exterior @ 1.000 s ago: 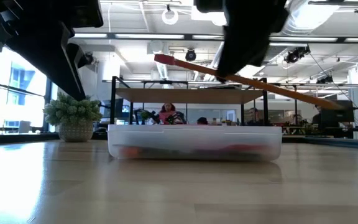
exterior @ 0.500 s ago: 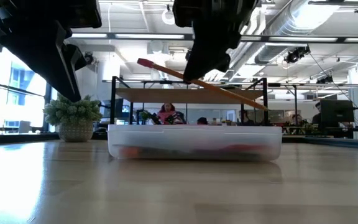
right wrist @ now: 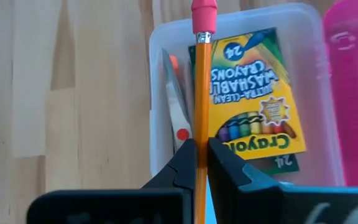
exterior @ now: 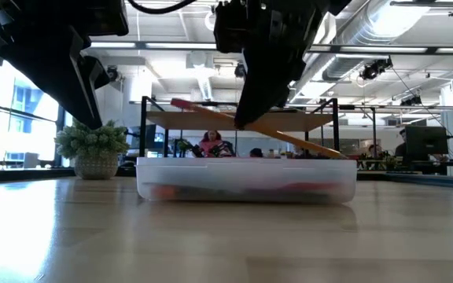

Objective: Pack school essentials
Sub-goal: Put the orange pencil into the pink supply box

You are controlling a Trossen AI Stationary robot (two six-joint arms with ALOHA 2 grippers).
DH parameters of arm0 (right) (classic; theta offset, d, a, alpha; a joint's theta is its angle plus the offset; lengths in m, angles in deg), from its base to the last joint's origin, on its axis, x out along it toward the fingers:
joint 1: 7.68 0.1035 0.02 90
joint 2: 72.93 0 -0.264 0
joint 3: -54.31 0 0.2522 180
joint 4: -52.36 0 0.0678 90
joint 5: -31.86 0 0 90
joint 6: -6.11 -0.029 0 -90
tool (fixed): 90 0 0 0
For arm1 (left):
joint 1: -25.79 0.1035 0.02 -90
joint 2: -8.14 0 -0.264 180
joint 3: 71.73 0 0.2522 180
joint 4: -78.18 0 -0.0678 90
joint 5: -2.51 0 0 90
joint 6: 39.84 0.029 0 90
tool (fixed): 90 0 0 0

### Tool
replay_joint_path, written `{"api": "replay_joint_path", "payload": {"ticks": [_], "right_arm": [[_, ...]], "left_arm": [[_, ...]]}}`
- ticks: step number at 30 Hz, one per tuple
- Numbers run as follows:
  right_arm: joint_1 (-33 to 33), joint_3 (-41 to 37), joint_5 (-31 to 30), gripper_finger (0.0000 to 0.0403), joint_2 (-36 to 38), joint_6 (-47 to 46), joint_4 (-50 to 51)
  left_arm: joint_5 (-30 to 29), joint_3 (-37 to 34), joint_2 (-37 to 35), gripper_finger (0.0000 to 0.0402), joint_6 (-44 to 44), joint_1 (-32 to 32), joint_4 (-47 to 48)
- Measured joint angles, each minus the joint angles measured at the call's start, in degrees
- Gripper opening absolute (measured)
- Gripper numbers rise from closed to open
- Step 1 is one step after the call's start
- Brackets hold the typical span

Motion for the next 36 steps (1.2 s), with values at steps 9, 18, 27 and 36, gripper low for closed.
{"api": "replay_joint_path", "payload": {"ticks": [9,18,27,36], "right_arm": [[0.0,0.0,3.0,0.0012,-2.5,0.9,-1.8],[0.0,-0.1,3.6,0.0012,-3.1,0.8,-3.3],[0.0,-0.1,4.5,0.0019,-4.0,0.8,-4.0],[0.0,-0.1,6.7,0.0021,-4.0,2.2,-3.5]], "left_arm": [[0.0,0.0,0.0,0.0106,0.1,0.0,0.0],[0.0,0.0,0.0,0.0106,0.1,0.0,0.0],[0.0,0.0,0.0,0.0106,0.1,0.0,0.0],[0.0,0.0,0.0,0.0106,0.1,0.0,0.2]]}}
